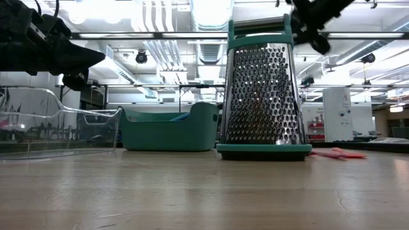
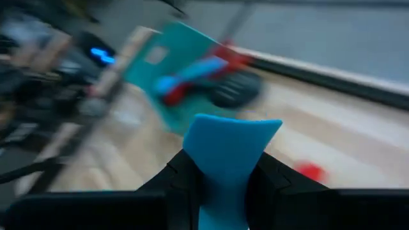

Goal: Pick & Place Kitchen Items
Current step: Put the blue spatula into the top transparent bin

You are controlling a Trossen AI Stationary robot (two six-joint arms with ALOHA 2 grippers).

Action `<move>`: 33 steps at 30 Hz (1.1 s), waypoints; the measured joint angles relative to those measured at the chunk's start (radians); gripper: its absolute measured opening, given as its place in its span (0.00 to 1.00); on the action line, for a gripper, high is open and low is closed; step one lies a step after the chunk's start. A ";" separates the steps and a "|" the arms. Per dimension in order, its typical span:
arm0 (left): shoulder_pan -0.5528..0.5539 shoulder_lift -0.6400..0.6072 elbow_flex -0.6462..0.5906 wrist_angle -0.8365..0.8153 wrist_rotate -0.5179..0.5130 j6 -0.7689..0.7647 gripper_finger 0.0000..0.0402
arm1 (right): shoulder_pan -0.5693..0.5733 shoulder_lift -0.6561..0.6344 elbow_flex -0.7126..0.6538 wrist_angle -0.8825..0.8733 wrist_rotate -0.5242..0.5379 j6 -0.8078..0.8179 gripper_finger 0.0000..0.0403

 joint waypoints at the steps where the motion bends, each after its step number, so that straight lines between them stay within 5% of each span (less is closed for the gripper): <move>1: 0.000 0.000 0.000 0.000 0.000 0.000 0.02 | 0.028 0.002 0.000 0.047 0.000 -0.002 0.18; 7: 0.000 0.000 0.000 0.000 0.000 0.000 0.02 | 0.171 0.033 0.001 0.314 0.053 -0.072 0.18; 15: 0.000 0.000 0.000 0.000 0.000 0.000 0.02 | 0.241 0.116 0.076 0.358 0.288 -0.371 0.18; 33: 0.000 0.006 0.001 -0.004 0.001 0.029 0.02 | 0.439 0.547 0.409 0.588 0.277 -0.735 0.17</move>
